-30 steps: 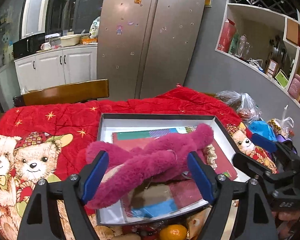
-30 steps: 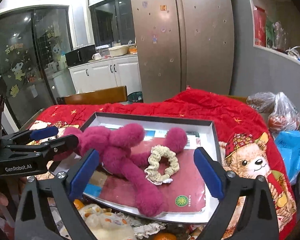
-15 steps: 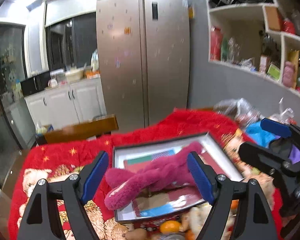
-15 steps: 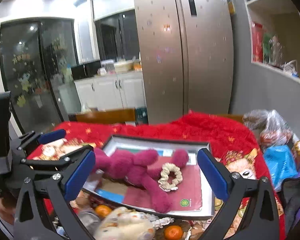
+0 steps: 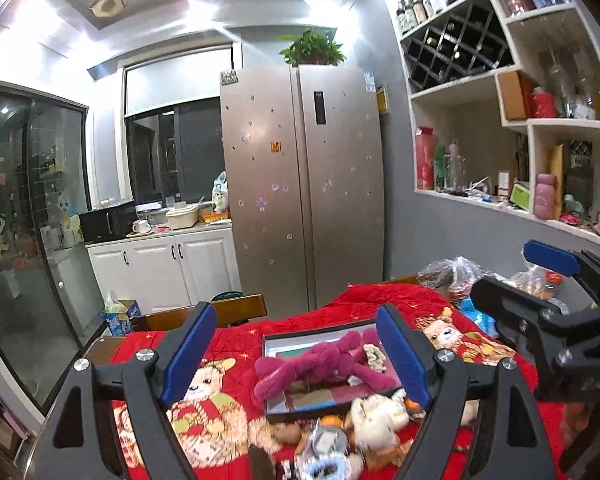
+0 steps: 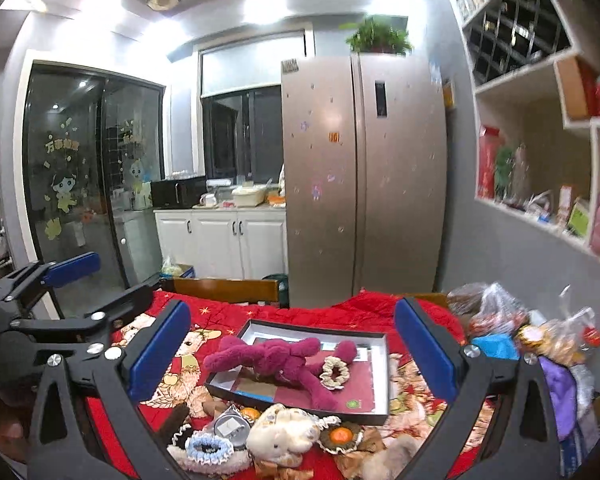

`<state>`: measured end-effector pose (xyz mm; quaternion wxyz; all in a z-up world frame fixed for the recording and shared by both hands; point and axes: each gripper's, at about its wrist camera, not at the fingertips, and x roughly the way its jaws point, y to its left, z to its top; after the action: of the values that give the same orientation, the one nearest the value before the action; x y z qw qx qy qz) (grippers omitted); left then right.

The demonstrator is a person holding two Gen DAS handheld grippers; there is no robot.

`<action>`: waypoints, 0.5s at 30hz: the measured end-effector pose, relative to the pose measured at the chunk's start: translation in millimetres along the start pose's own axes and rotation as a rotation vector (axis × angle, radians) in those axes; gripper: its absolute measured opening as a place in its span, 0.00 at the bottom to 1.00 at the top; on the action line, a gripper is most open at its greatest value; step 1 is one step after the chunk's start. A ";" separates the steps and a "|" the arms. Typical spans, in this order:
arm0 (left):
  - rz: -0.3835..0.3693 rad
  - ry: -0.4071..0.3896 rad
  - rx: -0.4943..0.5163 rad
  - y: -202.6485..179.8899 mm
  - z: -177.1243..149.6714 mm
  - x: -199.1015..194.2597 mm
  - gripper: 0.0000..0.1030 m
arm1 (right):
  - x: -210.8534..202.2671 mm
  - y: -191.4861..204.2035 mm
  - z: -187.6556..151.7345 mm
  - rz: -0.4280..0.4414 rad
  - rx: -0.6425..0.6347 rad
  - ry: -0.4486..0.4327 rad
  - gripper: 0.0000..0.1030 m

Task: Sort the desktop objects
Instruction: 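Move both grippers back toward the pile of trinkets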

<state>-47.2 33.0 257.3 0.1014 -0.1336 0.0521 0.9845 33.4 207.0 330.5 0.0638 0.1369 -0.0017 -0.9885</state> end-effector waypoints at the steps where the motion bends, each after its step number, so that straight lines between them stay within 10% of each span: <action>1: 0.000 -0.002 0.003 1.2 -4.8 -8.1 0.82 | -10.1 3.6 -1.7 0.010 0.003 -0.008 1.00; 7: 0.043 0.035 -0.011 10.5 -41.7 -31.7 0.85 | -65.7 23.0 -30.5 0.012 -0.010 -0.120 1.00; 15: -0.040 0.208 -0.175 31.2 -128.9 -29.1 0.85 | -78.3 22.1 -129.0 -0.105 0.079 0.008 1.00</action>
<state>6.1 -19.5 144.0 0.1027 -0.2443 -0.0266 0.9639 145.8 196.9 227.9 0.0065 0.1429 -0.0331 -0.9892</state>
